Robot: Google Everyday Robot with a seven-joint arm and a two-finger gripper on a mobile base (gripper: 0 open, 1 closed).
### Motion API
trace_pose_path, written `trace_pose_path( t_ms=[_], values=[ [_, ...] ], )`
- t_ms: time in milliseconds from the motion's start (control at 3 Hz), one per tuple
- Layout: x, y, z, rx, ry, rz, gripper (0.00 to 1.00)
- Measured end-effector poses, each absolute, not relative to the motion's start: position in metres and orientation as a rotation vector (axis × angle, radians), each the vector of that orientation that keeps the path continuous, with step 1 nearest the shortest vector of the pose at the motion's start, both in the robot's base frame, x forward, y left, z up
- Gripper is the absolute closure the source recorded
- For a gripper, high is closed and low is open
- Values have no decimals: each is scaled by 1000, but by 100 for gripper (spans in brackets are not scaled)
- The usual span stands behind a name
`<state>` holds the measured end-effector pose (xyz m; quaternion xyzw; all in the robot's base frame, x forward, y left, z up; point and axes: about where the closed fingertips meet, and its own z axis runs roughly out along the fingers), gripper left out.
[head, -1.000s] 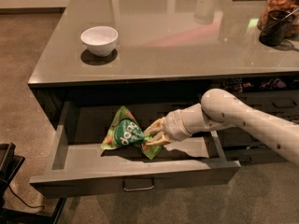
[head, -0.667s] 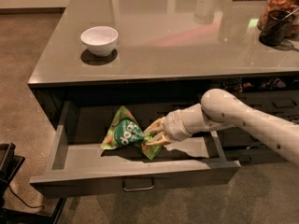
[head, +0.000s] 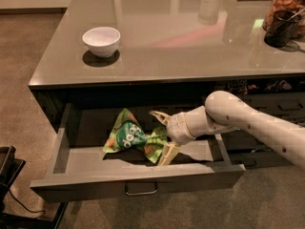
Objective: Place green rice chip bag into top drawer
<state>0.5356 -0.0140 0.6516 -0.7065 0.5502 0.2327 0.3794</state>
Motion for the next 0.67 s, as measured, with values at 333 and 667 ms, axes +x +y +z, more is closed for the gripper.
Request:
trace_pose_path(
  t_ms=[333,667],
  values=[
    [536,-14,652,-1805,1405,594,0],
    [540,-14,656,-1807,1401,576,0]
  ],
)
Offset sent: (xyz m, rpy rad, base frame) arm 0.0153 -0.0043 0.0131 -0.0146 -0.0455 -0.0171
